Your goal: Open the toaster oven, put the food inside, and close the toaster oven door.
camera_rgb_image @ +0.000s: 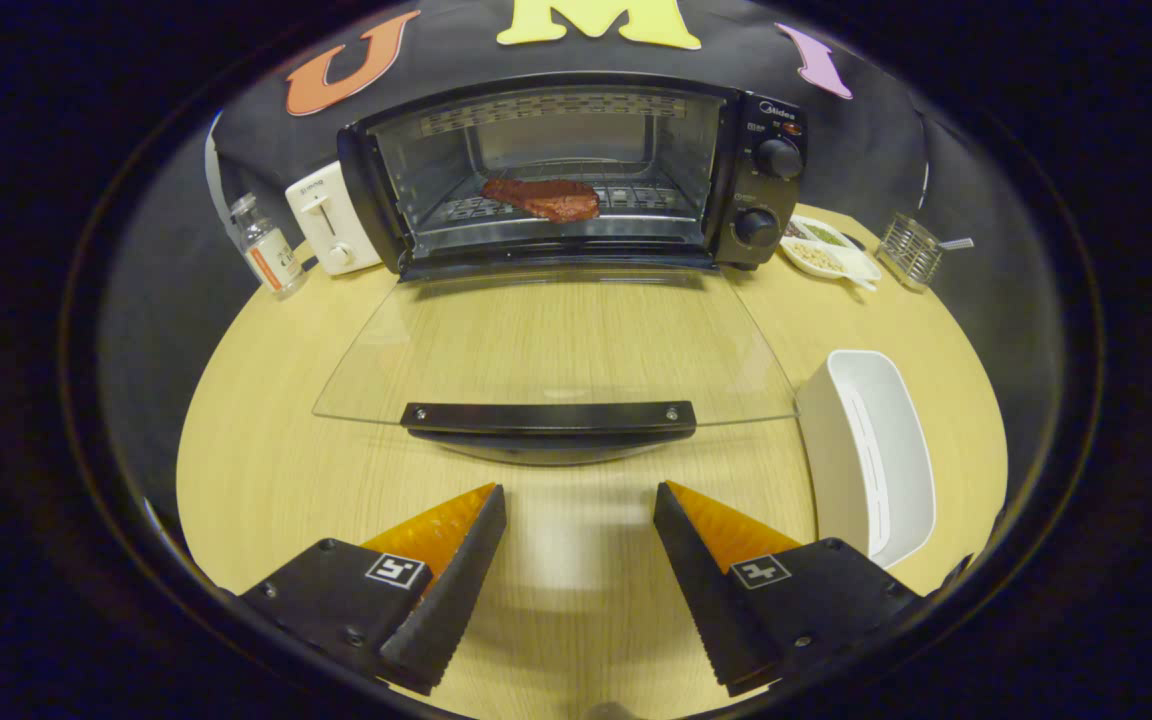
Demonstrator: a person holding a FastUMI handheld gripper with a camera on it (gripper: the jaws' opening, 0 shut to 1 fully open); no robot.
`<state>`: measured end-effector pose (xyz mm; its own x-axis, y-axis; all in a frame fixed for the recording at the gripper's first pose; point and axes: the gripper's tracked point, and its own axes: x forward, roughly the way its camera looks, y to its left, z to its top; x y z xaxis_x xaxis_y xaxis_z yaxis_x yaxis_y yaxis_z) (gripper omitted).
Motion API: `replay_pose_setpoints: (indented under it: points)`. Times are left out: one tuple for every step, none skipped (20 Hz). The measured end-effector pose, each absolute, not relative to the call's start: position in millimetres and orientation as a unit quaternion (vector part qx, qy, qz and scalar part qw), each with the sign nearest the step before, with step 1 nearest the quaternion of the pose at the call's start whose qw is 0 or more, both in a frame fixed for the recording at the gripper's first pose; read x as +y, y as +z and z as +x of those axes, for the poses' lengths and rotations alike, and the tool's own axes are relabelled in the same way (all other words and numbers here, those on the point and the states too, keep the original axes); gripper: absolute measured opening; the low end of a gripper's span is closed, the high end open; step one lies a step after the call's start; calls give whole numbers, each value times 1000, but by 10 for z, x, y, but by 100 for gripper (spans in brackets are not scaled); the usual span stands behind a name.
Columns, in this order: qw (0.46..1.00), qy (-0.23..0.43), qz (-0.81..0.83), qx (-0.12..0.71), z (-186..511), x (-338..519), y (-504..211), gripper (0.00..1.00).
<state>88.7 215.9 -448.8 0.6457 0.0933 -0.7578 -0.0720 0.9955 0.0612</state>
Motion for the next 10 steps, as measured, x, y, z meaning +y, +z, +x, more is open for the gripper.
replay_pose_setpoints:
  points:
    - [906, 45, 12, 420, 913, 2165, -4498, 96]
    - [907, 44, 14, 420, 937, 2166, -4483, 96]
    - [909, 43, 18, 415, 960, 2174, -4444, 96]
    - [909, 46, 21, 413, 1002, 2201, -4413, 96]
    - [909, 47, 26, 412, 1023, 2200, -4368, 96]
    - [909, 51, 29, 413, 1023, 2222, -4330, 96]
    - [909, 51, 30, 412, 1034, 2216, -4283, 96]
    - [910, 51, 29, 410, 1055, 2211, -4247, 96]
    - [911, 56, 25, 409, 1041, 2229, -4197, 96]
    - [913, 56, 19, 402, 1060, 2234, -4155, 96]
